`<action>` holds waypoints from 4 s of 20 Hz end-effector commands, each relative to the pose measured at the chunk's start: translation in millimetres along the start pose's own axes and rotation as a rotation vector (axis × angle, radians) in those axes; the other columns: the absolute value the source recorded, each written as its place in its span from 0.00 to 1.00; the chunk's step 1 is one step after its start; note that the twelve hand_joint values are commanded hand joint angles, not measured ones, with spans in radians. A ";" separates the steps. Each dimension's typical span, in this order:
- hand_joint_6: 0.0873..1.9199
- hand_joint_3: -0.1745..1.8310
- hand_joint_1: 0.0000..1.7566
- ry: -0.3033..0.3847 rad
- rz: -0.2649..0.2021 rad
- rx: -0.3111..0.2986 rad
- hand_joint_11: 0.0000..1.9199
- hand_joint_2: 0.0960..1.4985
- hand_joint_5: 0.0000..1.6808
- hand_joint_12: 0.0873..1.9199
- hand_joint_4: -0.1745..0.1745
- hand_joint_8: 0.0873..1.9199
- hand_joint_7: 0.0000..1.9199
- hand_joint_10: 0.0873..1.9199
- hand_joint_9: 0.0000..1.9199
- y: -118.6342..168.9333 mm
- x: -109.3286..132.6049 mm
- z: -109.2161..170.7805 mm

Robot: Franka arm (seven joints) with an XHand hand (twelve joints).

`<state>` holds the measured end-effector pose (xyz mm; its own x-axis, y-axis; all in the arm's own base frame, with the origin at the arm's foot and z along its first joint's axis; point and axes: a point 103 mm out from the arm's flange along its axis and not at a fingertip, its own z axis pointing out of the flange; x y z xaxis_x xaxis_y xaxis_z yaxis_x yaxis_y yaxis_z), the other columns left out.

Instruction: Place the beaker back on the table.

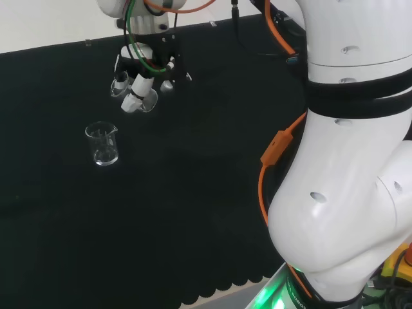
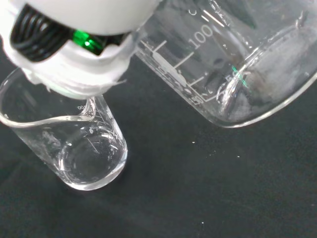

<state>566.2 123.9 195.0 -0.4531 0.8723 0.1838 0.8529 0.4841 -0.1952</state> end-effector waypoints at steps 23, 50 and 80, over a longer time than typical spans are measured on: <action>0.18 0.34 0.66 0.394 -0.068 -0.205 0.64 0.44 0.82 0.40 0.90 0.00 0.94 0.00 0.86 33.6 -64.7 76.1; 0.17 0.34 0.65 0.482 -0.035 -0.218 0.62 0.43 0.82 0.41 0.96 0.00 0.92 0.00 0.84 45.7 -74.9 117.9; 0.13 0.38 0.53 0.405 -0.019 -0.185 0.00 0.31 0.23 0.62 0.31 0.00 0.36 0.00 0.38 20.3 -59.5 97.2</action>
<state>591.3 93.5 70.8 -0.3722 0.7268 0.5772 0.8830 0.4690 -0.0212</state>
